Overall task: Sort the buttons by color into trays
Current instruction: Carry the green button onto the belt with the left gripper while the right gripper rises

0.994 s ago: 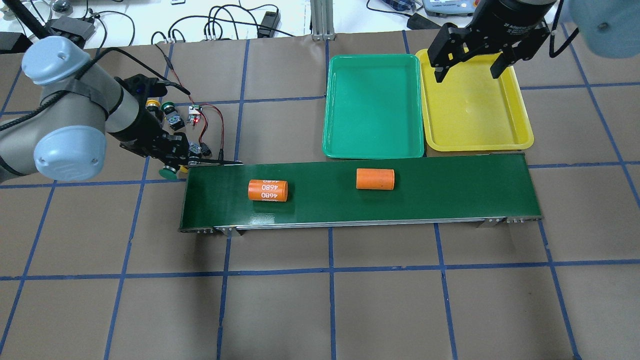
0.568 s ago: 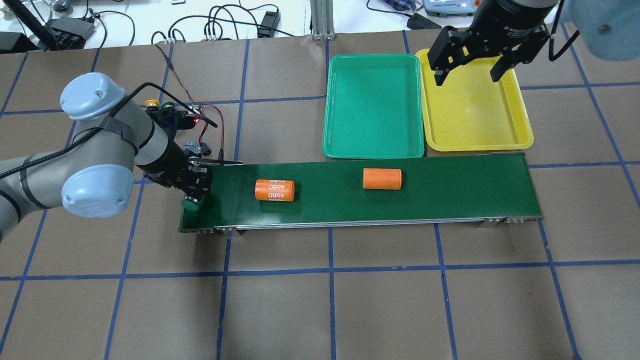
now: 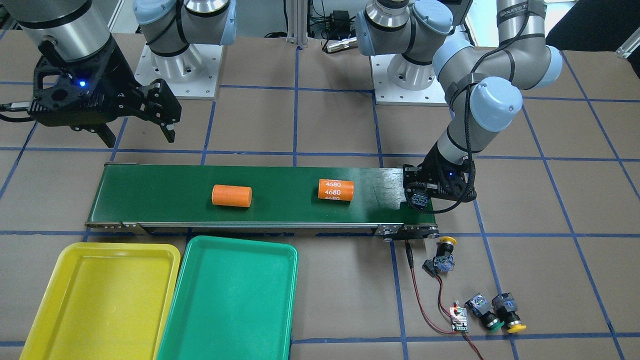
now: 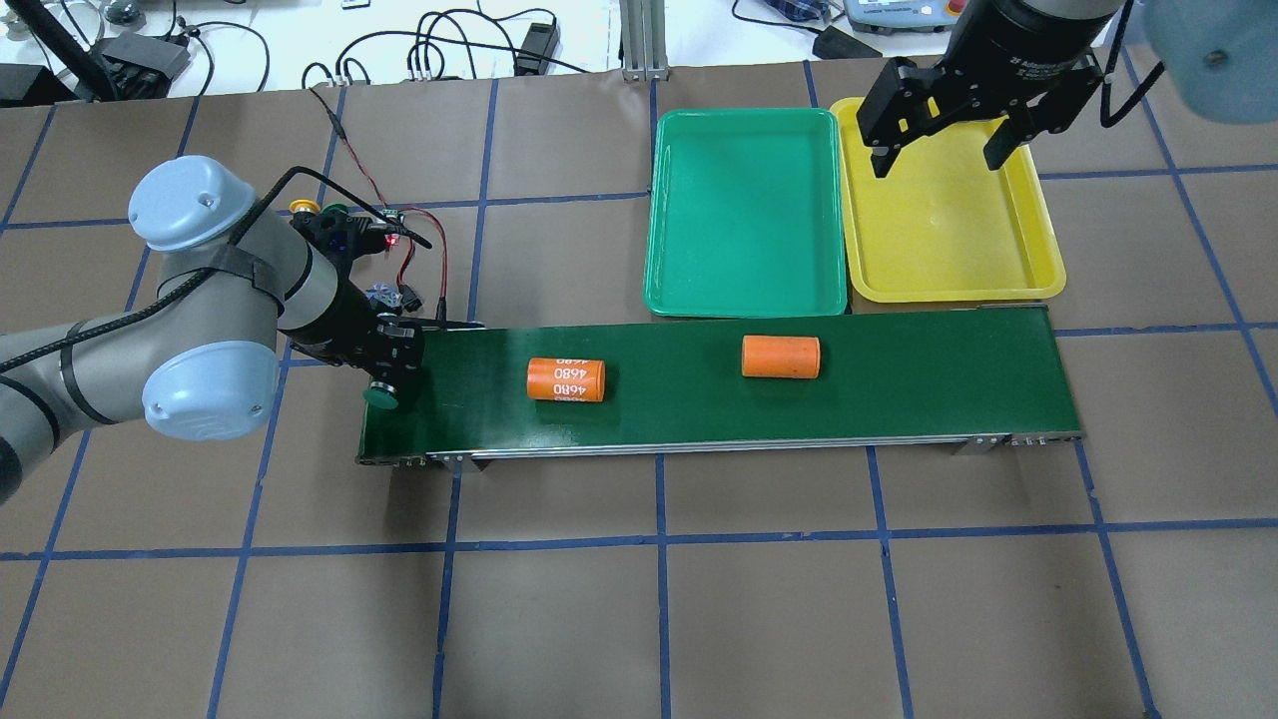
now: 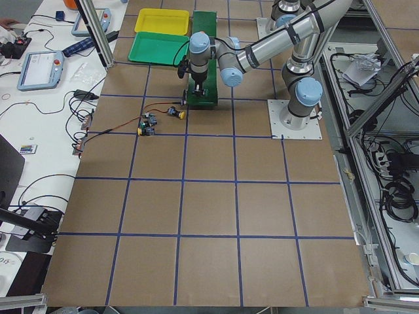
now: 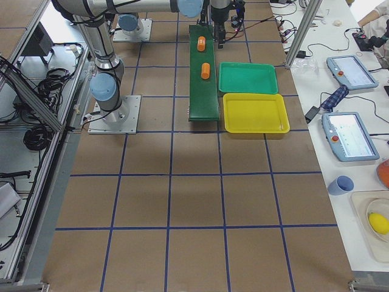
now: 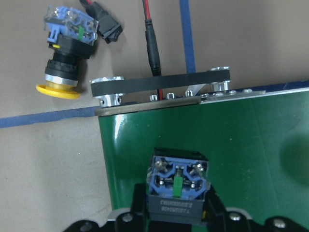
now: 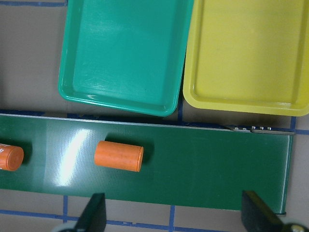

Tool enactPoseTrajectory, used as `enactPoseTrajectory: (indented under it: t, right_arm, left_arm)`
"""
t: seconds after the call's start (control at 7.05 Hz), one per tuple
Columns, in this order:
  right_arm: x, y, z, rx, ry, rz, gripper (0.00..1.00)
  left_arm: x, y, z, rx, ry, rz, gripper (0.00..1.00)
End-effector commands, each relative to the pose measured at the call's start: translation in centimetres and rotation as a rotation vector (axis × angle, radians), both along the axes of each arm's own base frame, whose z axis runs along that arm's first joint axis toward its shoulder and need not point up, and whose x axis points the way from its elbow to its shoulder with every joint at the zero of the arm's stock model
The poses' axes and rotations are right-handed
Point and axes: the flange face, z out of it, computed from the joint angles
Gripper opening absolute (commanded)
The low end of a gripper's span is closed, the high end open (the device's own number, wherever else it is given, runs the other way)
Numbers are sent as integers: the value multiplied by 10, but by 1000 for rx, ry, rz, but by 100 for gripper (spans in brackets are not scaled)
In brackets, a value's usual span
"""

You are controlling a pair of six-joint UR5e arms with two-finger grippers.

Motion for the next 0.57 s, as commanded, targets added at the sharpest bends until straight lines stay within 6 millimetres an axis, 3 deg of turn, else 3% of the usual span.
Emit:
enactPoseTrajectory:
  t: [0.0, 0.14, 0.28, 0.43]
  right_arm:
    - [0, 2, 0, 6, 2, 0, 100]
    - [0, 3, 1, 9, 3, -1, 100]
    - [0, 2, 0, 11, 3, -1, 100]
    - [0, 2, 0, 9, 2, 0, 100]
  left_arm:
    - [-2, 1, -1, 10, -1, 50, 100]
    - [-1, 0, 6, 4, -3, 88, 100]
    - [-4, -5, 27, -40, -4, 87, 100]
    - [10, -23, 56, -103, -15, 87, 100]
